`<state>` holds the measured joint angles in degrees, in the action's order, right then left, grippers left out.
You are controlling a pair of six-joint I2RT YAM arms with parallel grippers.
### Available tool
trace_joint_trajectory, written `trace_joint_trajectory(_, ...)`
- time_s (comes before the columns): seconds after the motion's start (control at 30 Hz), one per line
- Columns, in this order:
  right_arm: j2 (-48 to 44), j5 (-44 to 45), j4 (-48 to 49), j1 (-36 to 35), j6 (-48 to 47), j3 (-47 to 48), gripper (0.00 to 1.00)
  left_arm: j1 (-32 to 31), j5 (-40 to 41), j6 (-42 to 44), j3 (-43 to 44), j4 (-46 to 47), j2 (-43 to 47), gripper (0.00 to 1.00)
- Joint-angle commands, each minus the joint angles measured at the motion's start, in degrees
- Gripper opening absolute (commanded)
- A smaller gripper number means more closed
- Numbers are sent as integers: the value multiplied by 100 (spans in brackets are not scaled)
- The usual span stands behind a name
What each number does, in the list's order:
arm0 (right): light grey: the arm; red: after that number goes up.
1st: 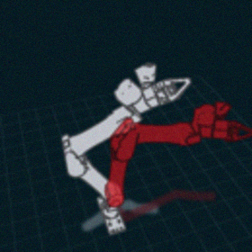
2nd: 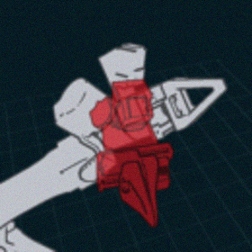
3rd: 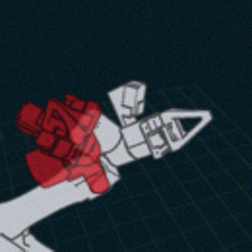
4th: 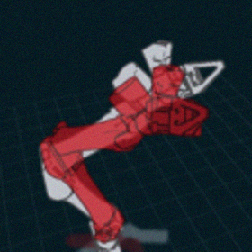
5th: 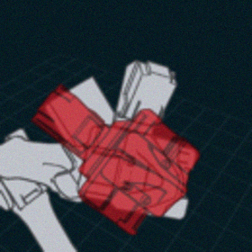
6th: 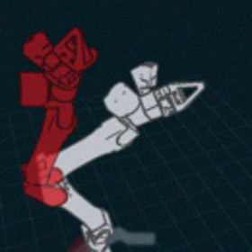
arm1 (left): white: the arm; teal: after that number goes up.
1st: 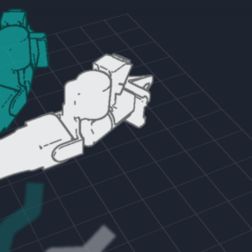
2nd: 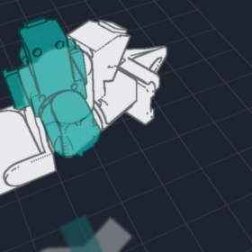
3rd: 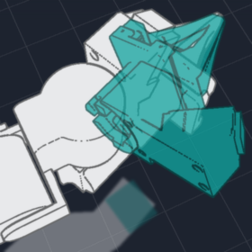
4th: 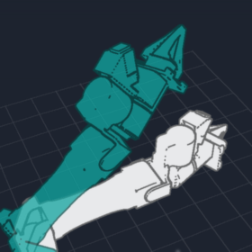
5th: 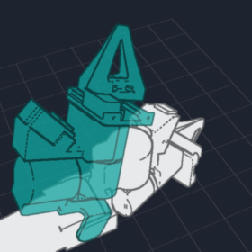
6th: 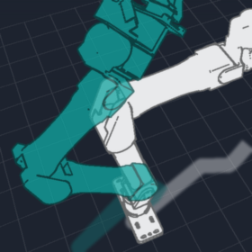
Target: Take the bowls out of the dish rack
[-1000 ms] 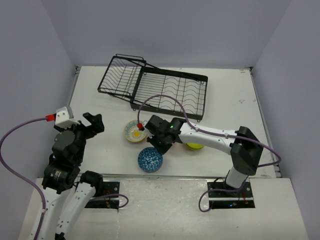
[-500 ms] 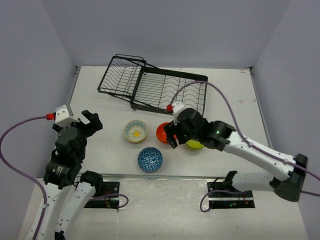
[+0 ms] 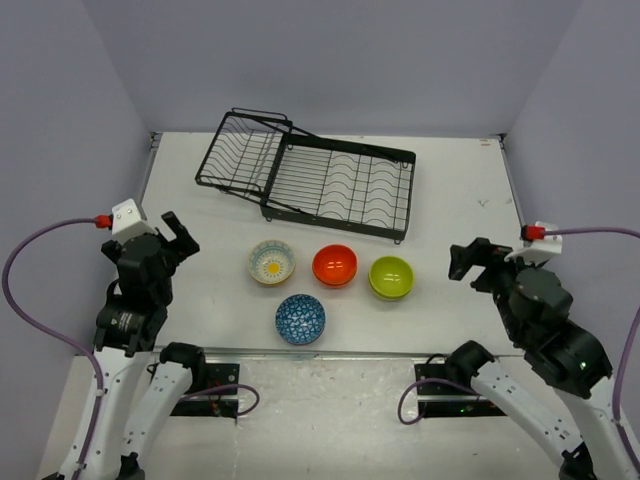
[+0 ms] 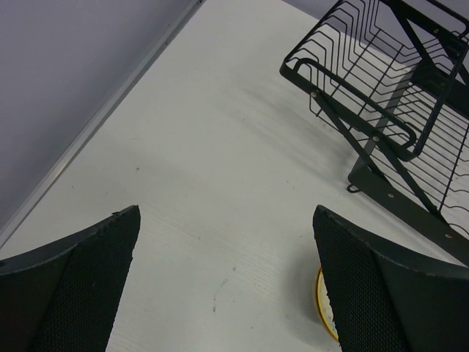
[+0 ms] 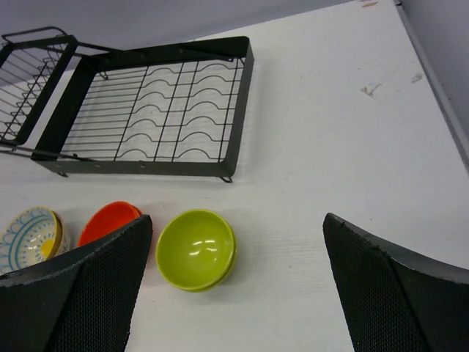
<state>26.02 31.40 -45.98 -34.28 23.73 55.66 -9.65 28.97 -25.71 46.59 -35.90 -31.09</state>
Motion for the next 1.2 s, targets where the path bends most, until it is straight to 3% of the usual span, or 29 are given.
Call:
trace_joint_trajectory(0.0,-412,613,-728,18,99,305,99,51,99,269,272,-145,-72,100)
trace_joint_trajectory(0.23,-1037,666,-579,18,-184,77,99,51,-84,251,-97,206,77,100)
trace_joint_trajectory(0.5,-783,560,-360,9,-70,-230,99,51,-190,207,-247,294,490,100)
trace_joint_trajectory(1.17,-747,824,-193,9,0,-310,99,51,-304,216,-299,364,481,100)
